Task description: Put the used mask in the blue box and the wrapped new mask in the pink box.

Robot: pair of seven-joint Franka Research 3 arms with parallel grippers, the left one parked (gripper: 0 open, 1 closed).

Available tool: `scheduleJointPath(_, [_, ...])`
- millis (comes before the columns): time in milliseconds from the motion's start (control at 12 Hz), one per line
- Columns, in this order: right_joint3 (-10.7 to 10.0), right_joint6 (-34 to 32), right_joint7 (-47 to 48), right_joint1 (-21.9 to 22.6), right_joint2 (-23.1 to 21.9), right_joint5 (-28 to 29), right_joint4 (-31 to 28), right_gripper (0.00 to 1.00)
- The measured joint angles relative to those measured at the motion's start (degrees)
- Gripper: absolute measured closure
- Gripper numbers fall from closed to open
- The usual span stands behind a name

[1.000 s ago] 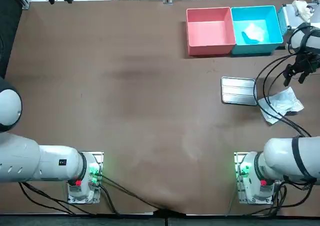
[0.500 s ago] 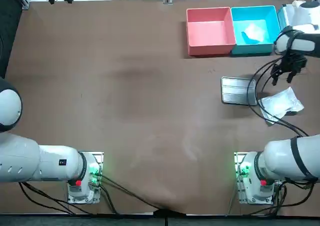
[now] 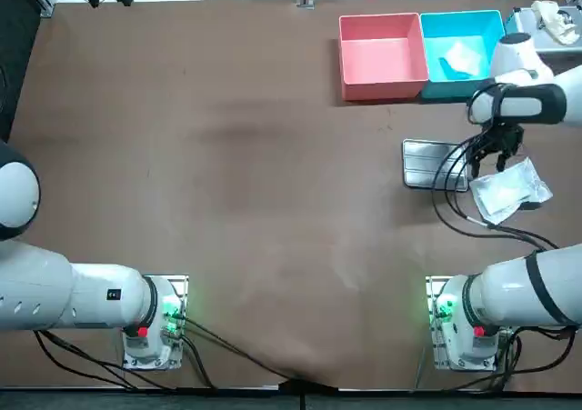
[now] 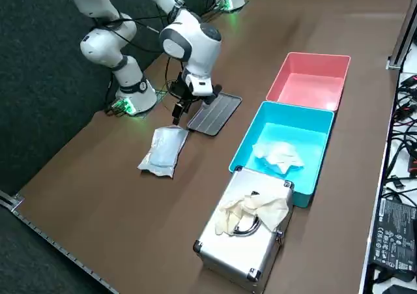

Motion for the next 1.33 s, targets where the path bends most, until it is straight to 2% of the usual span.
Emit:
scheduleJointPath(167, [0.0, 1.4, 0.3, 1.3, 0.3, -0.2, -2.8, 0.01])
scheduleJointPath(417, [-0.1, 4.8, 0.4, 1.4, 1.6, -4.1, -5.9, 0.01])
scheduleJointPath(1000, [-0.6, 8.6, 0.7, 1.2, 5.5, -10.0, -6.4, 0.01])
scheduleJointPath(1333, [-0.9, 8.9, 1.4, -1.0, 6.1, -14.3, -6.4, 0.04])
